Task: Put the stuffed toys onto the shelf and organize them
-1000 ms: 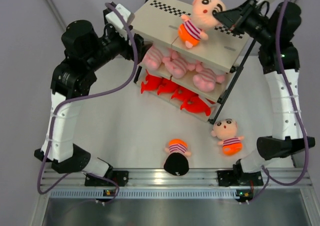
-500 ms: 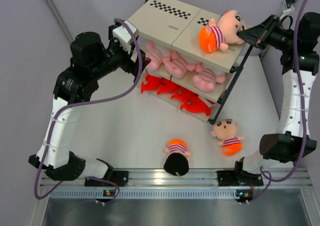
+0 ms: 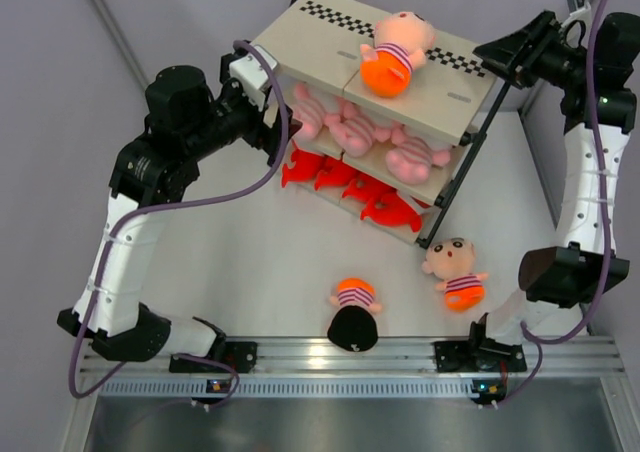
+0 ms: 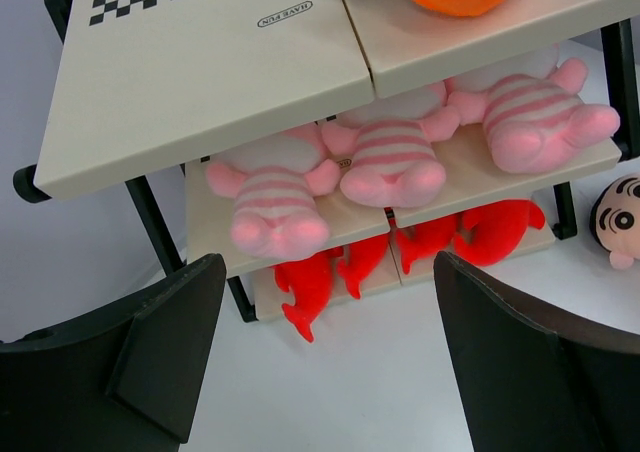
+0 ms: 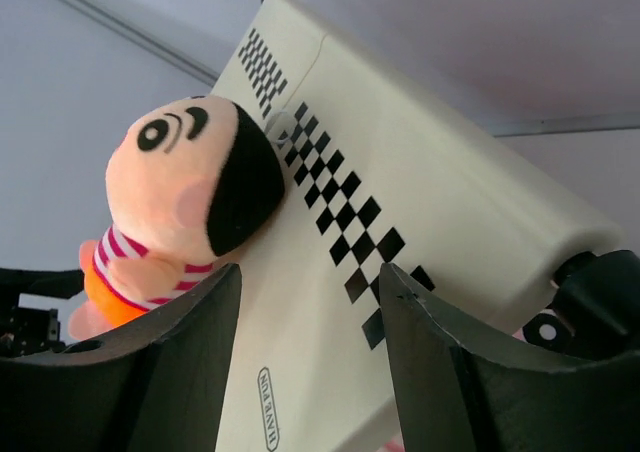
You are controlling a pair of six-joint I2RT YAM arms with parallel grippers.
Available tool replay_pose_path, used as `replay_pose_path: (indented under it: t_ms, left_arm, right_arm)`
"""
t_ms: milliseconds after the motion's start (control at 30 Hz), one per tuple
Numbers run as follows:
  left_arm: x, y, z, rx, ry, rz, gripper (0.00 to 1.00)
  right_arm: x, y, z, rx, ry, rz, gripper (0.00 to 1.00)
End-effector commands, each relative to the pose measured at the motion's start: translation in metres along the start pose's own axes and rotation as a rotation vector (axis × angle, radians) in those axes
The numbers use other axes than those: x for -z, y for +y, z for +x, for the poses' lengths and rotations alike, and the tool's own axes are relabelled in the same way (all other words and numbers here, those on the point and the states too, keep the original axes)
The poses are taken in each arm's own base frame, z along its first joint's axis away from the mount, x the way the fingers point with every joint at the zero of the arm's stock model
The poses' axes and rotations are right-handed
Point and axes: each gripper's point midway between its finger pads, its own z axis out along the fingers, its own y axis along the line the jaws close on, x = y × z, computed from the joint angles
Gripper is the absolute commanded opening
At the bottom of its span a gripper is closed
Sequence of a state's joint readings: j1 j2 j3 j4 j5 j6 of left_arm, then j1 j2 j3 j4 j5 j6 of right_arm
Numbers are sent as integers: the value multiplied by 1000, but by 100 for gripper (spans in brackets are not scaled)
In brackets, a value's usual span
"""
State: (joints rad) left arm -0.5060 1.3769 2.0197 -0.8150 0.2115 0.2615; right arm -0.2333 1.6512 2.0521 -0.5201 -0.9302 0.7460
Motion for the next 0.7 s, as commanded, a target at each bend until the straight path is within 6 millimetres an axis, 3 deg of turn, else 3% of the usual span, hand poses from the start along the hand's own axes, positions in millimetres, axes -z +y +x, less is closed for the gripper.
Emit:
replay_pose_path:
  t_ms: [0, 67, 200, 267, 300, 400, 433, 500, 667]
  left_arm:
    - [9, 1, -10, -22, -39, -13, 91]
    - [9, 2, -6, -27, -29, -20, 91]
    - [8, 7, -6, -39, -24, -45, 91]
    - [6, 9, -6, -40, -20, -52, 91]
    - [5, 9, -6, -40, -20, -52, 91]
    - [1, 9, -6, -30, -19, -45, 91]
    - [0, 8, -6, -27, -20, -40, 91]
    - [0, 7, -5, -27, -16, -38, 91]
    - [0, 8, -2, -33, -8, -43, 91]
  right_arm:
    - [23, 31, -26, 134, -140, 40, 58]
    - [31, 40, -36, 189, -197, 65, 59]
    - [54, 86, -41, 407, -305, 64, 59]
    - [49, 108, -32, 555, -323, 59, 62]
    - [45, 132, -14, 604, -308, 11, 63]
    - [34, 165, 19, 746, -283, -71, 64]
    - [29, 161, 25, 787, -275, -63, 65]
    - [23, 172, 39, 821, -263, -99, 69]
    - [-1, 173, 44, 886, -238, -89, 73]
